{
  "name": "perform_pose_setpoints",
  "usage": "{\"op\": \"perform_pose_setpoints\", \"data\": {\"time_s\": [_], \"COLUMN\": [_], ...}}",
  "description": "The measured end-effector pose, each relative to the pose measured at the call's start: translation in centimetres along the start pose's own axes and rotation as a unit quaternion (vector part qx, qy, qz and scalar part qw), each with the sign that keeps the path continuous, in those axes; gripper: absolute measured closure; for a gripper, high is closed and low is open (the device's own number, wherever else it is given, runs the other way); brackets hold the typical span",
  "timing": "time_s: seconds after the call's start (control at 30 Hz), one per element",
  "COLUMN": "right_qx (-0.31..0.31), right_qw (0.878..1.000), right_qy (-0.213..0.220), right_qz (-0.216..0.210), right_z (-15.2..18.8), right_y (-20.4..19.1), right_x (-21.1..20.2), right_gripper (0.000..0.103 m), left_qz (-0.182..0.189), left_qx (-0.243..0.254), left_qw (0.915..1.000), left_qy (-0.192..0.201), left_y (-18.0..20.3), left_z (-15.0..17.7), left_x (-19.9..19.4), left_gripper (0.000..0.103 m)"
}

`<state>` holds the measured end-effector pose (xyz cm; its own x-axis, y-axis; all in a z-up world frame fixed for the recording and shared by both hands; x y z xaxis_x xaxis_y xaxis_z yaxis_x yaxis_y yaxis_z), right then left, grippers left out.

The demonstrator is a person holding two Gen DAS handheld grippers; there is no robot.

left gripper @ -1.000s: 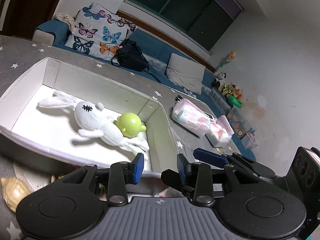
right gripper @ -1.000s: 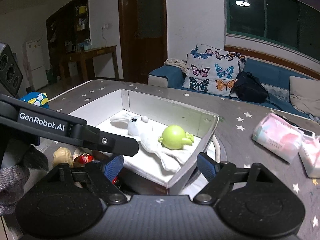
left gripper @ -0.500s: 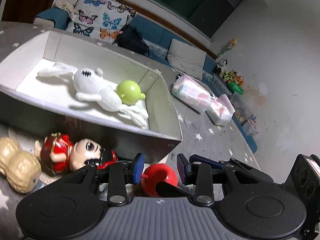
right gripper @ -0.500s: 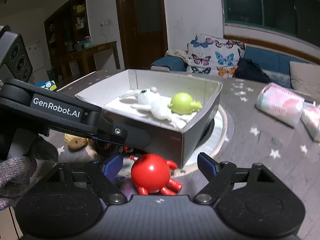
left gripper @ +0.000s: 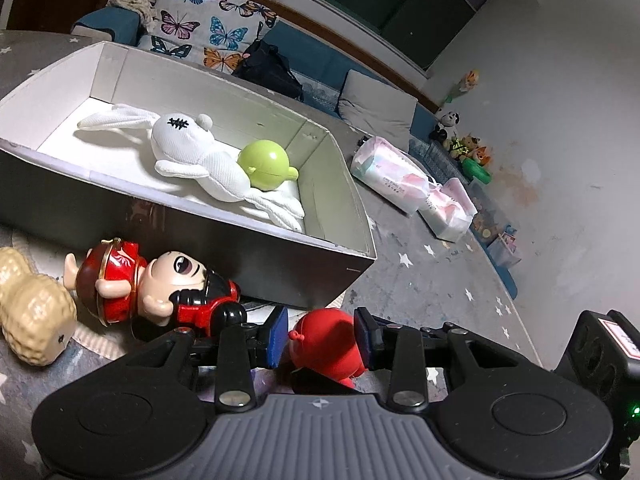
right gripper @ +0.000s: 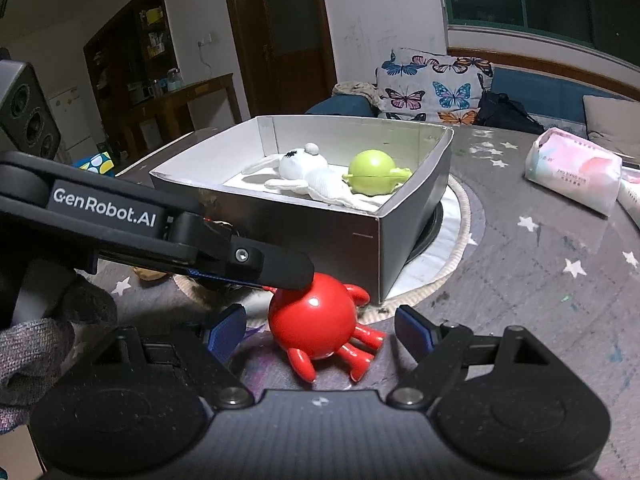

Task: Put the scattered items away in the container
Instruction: 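Move the left gripper down to the red round toy, then close the left gripper on the red round toy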

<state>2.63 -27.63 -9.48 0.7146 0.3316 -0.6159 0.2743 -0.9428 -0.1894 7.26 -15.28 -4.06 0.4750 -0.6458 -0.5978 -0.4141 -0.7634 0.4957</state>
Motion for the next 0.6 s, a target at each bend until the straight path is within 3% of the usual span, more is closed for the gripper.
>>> {"op": "perform_pose_setpoints", "data": {"time_s": [0.6], "right_qx": [-0.008], "right_qw": [1.000], "right_qy": [-0.004], "right_qz": [0.013], "right_z": [-0.06], "right_y": [-0.01], "right_x": [0.73], "right_gripper": [0.028], "left_qz": [0.014], "left_qx": [-0.021], "left_qw": [0.9997], "left_qy": [0.000], "left_y": [0.07], "left_z": [0.63], "left_x": [0.63], "left_gripper": [0.063]}}
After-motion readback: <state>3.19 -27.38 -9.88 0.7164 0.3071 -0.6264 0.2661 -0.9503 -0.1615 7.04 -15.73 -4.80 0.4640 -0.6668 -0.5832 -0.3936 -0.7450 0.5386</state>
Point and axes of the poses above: each gripper's, at about its wrist camera, not at the fingertips, and x roughly the way its jaws point, y to its right, z to its underside, the point moved 3 cm from there along x, roughly the way its jaws point, and after that the axes turned 3 degrees about x, right-handed, at the moved point
